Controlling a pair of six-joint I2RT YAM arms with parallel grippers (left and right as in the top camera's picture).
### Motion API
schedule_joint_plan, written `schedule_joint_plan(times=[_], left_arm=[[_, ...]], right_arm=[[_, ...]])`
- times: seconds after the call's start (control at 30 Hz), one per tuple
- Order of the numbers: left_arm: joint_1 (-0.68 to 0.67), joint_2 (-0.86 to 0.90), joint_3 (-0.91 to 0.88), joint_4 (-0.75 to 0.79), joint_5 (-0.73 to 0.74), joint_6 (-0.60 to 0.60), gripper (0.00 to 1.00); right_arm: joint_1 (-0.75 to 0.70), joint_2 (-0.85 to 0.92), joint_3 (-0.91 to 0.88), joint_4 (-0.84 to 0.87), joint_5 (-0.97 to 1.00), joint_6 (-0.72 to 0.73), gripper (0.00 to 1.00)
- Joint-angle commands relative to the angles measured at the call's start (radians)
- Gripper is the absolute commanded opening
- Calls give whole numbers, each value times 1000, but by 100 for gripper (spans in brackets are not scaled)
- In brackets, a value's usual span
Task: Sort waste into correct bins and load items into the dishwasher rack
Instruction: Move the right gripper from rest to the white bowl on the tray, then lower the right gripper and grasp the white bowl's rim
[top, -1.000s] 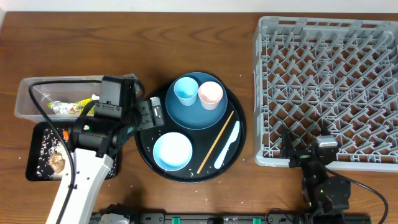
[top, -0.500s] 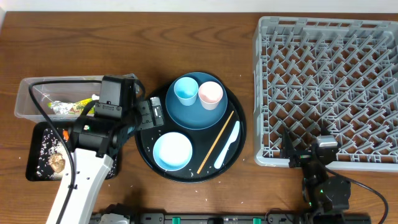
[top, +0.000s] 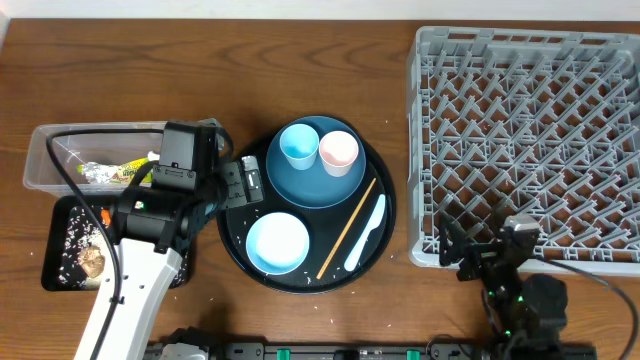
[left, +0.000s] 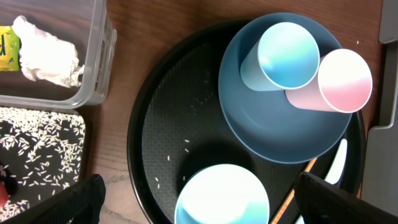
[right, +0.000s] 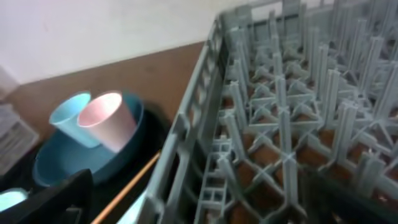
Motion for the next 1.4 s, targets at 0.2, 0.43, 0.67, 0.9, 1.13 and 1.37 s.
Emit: schedule_joint_plan(times=[0.2, 0.43, 0.67, 0.9, 1.13, 1.37], left_arm=[[5, 2, 10, -2, -16, -8, 98], [5, 2, 10, -2, -16, -8, 98], [5, 2, 10, -2, -16, -8, 98], [5, 2, 10, -2, -16, -8, 98], [5, 2, 10, -2, -16, -8, 98], [5, 2, 10, -2, -16, -8, 98]], right_arm=[[2, 470, 644, -496, -66, -5, 99], [2, 885, 1072, -784, -287, -5, 99], [47, 1062, 1109, -761, -548, -20, 74], [373, 1193, 1068, -698, -250, 99, 55], [665, 1353, 1063, -590, 61, 398, 58], [786, 1581, 1063, -369, 83, 477, 43]])
